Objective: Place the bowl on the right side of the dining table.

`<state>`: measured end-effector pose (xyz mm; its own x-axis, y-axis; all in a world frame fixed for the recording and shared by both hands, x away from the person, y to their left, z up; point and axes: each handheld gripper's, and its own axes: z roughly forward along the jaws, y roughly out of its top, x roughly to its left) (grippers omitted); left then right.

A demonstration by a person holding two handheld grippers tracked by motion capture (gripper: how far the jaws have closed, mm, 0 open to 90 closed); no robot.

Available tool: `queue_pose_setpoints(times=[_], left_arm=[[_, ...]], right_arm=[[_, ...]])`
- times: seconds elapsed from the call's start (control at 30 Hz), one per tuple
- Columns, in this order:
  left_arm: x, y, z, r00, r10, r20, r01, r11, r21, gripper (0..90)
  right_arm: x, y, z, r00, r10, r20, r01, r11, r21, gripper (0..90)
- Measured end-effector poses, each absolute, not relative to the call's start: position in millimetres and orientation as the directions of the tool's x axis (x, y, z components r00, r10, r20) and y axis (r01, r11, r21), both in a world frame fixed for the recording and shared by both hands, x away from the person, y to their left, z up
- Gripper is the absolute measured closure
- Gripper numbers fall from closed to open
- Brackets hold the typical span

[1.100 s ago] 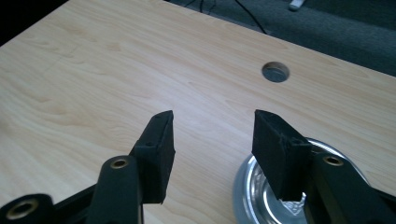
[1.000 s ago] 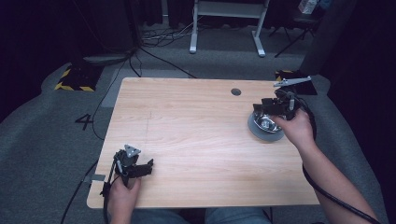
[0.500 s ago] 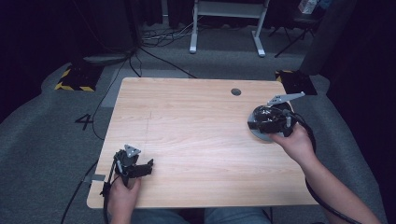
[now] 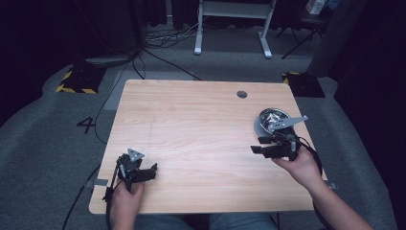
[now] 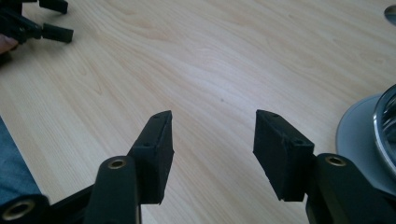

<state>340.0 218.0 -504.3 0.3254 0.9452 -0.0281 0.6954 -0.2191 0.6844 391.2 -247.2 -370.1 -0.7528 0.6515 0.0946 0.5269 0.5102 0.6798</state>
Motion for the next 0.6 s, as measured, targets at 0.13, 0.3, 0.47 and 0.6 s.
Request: queue_pose_setpoints(times=[0.13, 0.3, 0.47, 0.6], left_arm=[[340.0, 218.0, -504.3, 0.325, 0.945, -0.028, 0.695, -0.219, 0.684, 15.3], [340.0, 218.0, -504.3, 0.325, 0.945, -0.028, 0.695, -0.219, 0.685, 15.3], [340.0, 218.0, -504.3, 0.325, 0.945, -0.028, 0.696, -0.219, 0.684, 15.3], [340.0, 218.0, -504.3, 0.325, 0.945, -0.028, 0.695, -0.219, 0.684, 15.3]], right_arm=[[386.7, -249.3, -386.0, -0.75, 0.651, 0.114, 0.538, 0.502, 0.677, 47.1], [383.2, -250.1, -404.9, -0.76, 0.635, 0.139, 0.546, 0.508, 0.666, 45.9], [379.2, -250.9, -423.7, -0.76, 0.63, 0.162, 0.56, 0.507, 0.656, 45.8], [376.3, -250.9, -434.2, -0.753, 0.639, 0.157, 0.566, 0.506, 0.651, 45.7]])
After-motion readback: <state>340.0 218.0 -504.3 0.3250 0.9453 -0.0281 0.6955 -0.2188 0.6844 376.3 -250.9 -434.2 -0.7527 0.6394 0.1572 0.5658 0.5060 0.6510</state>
